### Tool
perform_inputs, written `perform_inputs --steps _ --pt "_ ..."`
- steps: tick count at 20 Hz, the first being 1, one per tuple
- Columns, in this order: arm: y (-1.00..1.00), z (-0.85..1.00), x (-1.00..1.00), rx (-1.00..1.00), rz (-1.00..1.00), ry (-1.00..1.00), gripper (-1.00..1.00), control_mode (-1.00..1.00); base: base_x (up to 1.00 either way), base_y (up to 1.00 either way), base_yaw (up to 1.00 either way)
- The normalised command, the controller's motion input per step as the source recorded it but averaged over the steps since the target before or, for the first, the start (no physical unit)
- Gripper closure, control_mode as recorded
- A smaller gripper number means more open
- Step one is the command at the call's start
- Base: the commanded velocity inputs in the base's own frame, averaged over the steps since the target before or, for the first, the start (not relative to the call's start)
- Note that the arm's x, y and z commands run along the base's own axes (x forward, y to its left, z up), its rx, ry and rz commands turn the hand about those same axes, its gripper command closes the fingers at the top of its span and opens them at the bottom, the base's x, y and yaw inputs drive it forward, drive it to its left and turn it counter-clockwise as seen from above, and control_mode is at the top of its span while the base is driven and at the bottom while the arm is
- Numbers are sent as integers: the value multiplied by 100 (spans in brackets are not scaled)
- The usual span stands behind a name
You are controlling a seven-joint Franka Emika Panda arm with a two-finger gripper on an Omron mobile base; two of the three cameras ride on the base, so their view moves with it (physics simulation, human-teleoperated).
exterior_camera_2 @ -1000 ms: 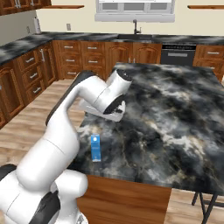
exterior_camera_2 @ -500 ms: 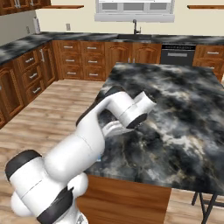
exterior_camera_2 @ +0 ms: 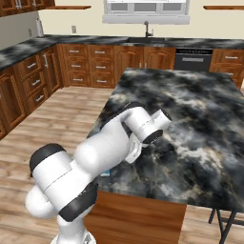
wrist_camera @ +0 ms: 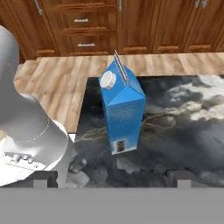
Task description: Pick the milk from the counter and place it in the open cabinet.
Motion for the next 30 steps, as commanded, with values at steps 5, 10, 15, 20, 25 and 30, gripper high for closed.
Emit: perform_inputs --steps 5,10,15,20,25,30 --pt "-6 -16 25 21 24 -33 -100 -100 0 0 0" --pt "0 -3 4 1 3 3 -100 -100 0 0 0" --pt "15 0 -13 12 11 21 -100 -100 0 0 0" --pt "45 -2 -25 10 7 2 -100 -100 0 0 0" --pt "44 -14 1 1 0 0 -100 -100 0 0 0" --pt "-7 -35 17 0 -3 0 -100 -100 0 0 0"
